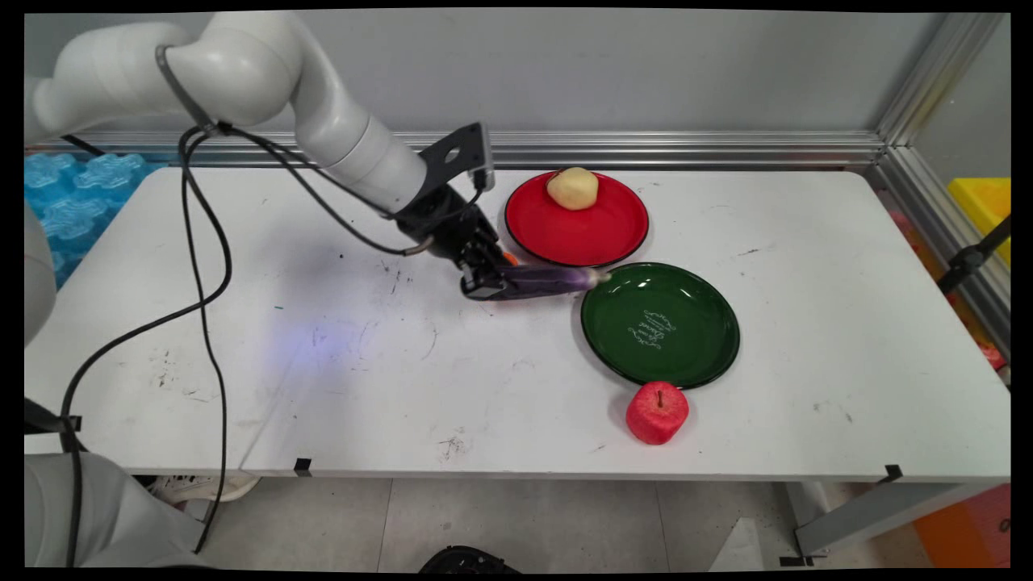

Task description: Place the picked object on the table

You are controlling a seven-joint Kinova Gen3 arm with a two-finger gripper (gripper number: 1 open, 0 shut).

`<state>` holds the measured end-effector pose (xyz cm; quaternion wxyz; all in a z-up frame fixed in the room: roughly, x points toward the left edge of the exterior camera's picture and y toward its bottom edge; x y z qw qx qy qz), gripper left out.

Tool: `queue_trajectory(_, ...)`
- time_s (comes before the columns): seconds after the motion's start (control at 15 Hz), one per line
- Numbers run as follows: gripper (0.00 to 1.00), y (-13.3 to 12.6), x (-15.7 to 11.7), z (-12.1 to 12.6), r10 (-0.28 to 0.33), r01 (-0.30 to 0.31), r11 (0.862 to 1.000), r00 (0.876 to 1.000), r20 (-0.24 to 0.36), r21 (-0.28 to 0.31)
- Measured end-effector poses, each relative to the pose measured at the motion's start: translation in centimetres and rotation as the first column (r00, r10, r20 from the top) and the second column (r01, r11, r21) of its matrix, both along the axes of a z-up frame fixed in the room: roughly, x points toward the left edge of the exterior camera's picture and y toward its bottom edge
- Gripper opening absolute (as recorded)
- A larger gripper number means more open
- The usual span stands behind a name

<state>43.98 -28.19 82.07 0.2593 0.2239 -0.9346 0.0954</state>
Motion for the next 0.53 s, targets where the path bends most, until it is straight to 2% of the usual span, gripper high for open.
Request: queue_trajectory(0.53, 0.00, 1.3, 2.0, -3.5, 0.012, -0.014, 0.999, 0.999, 0.036, 0.034)
